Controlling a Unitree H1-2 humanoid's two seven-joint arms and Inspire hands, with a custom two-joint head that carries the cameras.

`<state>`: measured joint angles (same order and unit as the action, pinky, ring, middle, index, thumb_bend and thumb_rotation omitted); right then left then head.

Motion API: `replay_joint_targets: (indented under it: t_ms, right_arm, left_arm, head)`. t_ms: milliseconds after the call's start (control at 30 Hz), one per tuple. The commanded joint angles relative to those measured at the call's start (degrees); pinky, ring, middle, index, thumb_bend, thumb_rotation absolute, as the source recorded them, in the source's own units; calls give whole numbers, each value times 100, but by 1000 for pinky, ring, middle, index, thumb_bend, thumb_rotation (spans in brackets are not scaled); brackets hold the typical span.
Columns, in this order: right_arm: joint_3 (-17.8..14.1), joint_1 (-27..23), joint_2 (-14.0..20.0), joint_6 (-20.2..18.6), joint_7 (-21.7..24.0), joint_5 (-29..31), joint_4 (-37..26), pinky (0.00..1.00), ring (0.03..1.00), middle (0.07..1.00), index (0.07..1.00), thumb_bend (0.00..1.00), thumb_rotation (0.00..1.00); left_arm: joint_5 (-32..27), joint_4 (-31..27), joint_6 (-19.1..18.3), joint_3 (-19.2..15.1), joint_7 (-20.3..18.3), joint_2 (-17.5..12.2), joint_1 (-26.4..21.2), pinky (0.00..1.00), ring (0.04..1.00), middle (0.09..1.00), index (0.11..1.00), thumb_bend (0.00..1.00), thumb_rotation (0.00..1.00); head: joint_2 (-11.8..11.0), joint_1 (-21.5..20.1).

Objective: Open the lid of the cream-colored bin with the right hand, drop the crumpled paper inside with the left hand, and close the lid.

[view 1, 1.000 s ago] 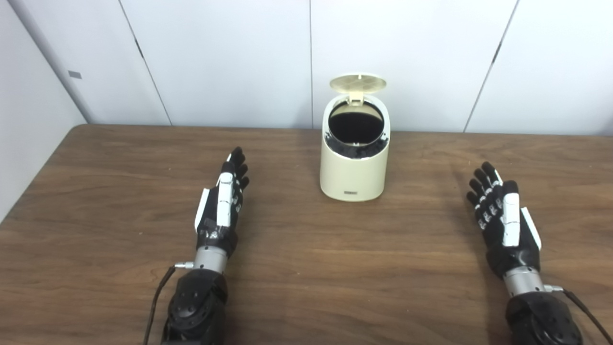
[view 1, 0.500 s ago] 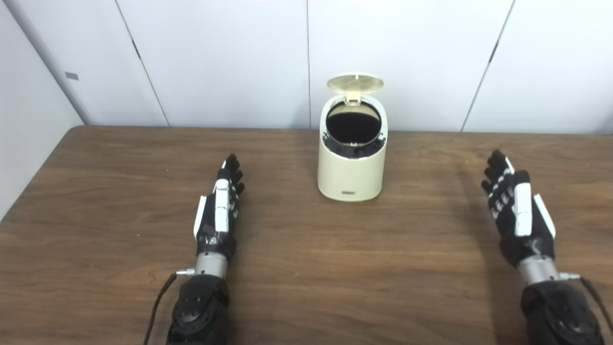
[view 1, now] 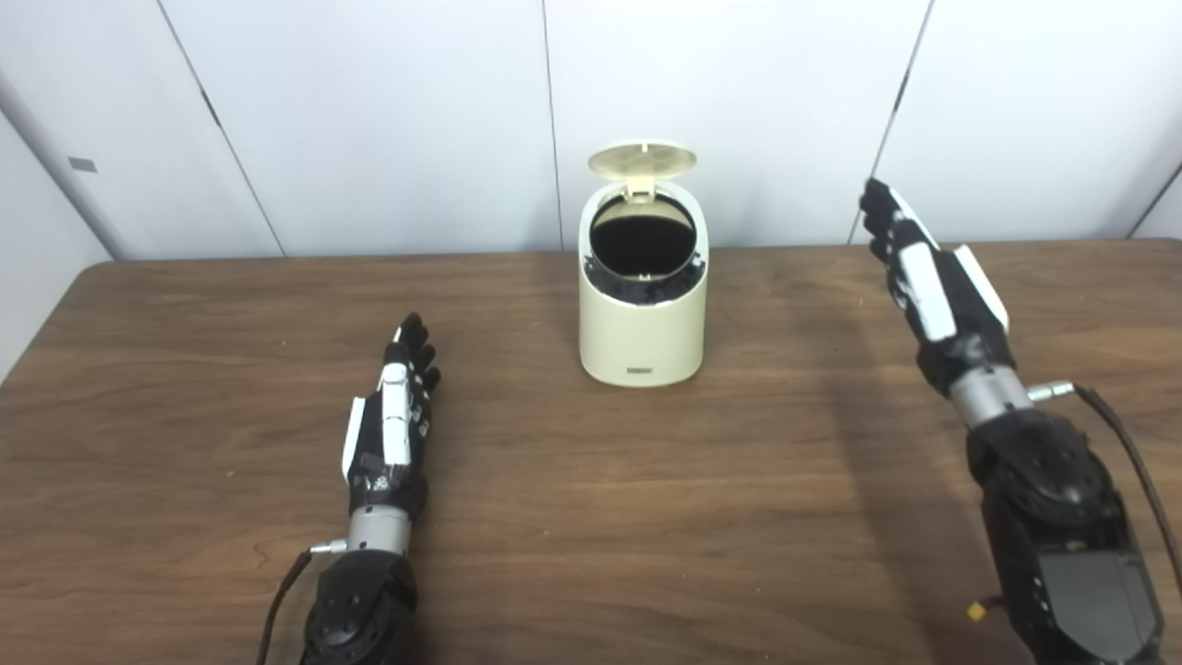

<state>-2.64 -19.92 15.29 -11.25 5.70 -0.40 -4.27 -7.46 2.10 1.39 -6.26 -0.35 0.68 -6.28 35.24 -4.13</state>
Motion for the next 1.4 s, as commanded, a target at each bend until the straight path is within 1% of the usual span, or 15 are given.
replay_joint_targets:
  t_ms: [0,33,100,200,300,433,533,667,733,800,933,1100,1167,1267,1367]
  right_arm:
    - [90,-328,120,47,65,-169,-320,1000,985,965,951,658,1000]
    - [156,-385,133,45,97,-232,-360,1000,986,967,948,628,1000]
    - [253,-495,144,72,131,-349,-390,990,980,966,937,591,1000]
    - [365,-700,89,9,126,-534,-420,937,955,946,919,577,1000]
    - [500,-872,85,-78,92,-854,-445,883,934,937,914,571,1000]
    - [624,-1084,101,-94,150,-1079,-420,868,931,937,912,539,1000]
    - [697,-1217,125,-174,209,-1191,-399,886,945,948,919,560,1000]
    - [858,-1435,162,-269,238,-1578,-383,859,926,933,909,577,1000]
    - [941,-1553,195,-231,256,-1756,-333,847,911,923,905,553,1000]
    - [989,-1653,204,-199,272,-1853,-271,833,899,917,901,539,1000]
    - [1073,-1812,186,-290,350,-1994,-230,804,887,908,890,565,1000]
    - [1238,-1951,210,-428,528,-2185,-225,818,895,917,897,586,1000]
    - [1281,-1994,215,-431,613,-2217,-205,841,910,923,900,573,1000]
    - [1330,-2045,232,-362,675,-2250,-140,831,909,924,897,572,1000]
    - [1405,-2124,258,-394,813,-2309,-90,841,919,933,901,573,1000]
  left_arm:
    - [-4,-57,212,47,-63,-35,-90,1000,1000,1000,1000,550,1000]
    - [-6,-33,241,54,-74,-44,-92,1000,1000,1000,1000,547,1000]
    - [-19,-8,268,61,-87,-54,-92,1000,1000,1000,1000,540,1000]
    - [-42,32,272,60,-78,-42,-87,1000,1000,1000,1000,536,1000]
    - [-78,68,301,56,-86,-21,-73,1000,1000,1000,1000,526,1000]
    - [-90,95,321,56,-91,-9,-52,1000,1000,1000,1000,529,1000]
    - [-79,124,368,69,-94,2,-48,1000,1000,1000,1000,526,1000]
    - [-64,116,340,88,-85,20,-40,1000,1000,1000,1000,521,1000]
    - [-53,107,320,109,-95,19,-36,1000,1000,1000,1000,519,1000]
    - [-47,97,299,134,-122,4,-30,1000,1000,1000,1000,524,1000]
    - [-26,108,319,166,-133,-5,-30,1000,1000,1000,1000,536,1000]
    - [-15,157,375,176,-114,14,-44,1000,1000,1000,1000,524,1000]
    - [10,160,365,184,-98,21,-47,1000,1000,1000,1000,525,1000]
    - [-24,146,346,195,-123,32,-49,1000,1000,1000,1000,519,1000]
    - [-37,138,349,212,-141,35,-44,1000,1000,1000,1000,510,1000]
  head:
    - [-45,-58]
    - [-106,-99]
    - [-106,-99]
    - [-227,-153]
    - [-286,-144]
    - [-345,-157]
    - [-383,-148]
    - [-405,-127]
    - [-424,-108]
    - [-431,-98]
    - [-451,-65]
    - [-474,-35]
    - [-477,-30]
    - [-483,-14]
    - [-480,-1]
